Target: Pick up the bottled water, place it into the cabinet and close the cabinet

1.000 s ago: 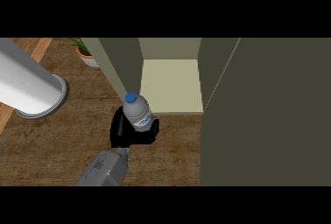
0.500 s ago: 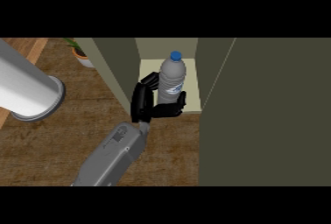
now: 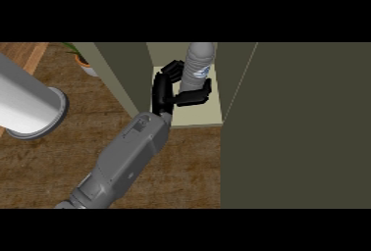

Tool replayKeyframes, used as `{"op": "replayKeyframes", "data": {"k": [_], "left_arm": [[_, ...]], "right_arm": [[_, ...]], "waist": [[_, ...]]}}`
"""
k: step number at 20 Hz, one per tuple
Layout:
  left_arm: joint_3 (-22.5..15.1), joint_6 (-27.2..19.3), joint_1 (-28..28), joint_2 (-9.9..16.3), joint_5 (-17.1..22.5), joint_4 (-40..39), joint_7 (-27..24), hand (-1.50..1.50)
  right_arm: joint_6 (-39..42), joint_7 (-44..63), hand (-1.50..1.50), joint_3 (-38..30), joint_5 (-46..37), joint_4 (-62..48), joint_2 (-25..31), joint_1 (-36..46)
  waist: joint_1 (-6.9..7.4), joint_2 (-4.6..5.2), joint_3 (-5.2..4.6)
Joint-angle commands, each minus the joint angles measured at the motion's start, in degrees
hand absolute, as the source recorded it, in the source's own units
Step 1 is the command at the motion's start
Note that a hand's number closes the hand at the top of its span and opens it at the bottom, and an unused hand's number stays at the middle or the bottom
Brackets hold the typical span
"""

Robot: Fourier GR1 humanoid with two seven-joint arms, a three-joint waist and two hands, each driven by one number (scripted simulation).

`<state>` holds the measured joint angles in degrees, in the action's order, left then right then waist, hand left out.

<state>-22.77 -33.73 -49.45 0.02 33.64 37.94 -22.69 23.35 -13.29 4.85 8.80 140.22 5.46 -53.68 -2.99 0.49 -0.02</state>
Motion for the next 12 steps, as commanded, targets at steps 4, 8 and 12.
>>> {"op": "replayKeyframes", "data": {"k": [4, 8, 12], "left_arm": [[0.30, -2.74, -6.65, 0.00, -4.77, -15.08, -1.89, 1.50], [3.40, -2.99, -8.99, 1.62, -3.89, -21.61, -1.54, 1.50], [8.23, -2.48, -10.42, 2.29, -1.09, -23.53, -4.39, 1.50]], "right_arm": [[2.09, -1.23, -1.50, -2.12, 4.89, 1.35, 0.28, -2.11], [1.20, 0.92, -1.50, -2.76, 6.35, 2.17, 0.53, 1.13], [3.35, -1.50, -1.50, -6.04, 8.32, 0.39, 1.92, 0.54]], "waist": [[-0.71, 0.20, 0.03], [-0.57, 0.92, -0.03], [-1.10, 0.89, -0.03]]}}
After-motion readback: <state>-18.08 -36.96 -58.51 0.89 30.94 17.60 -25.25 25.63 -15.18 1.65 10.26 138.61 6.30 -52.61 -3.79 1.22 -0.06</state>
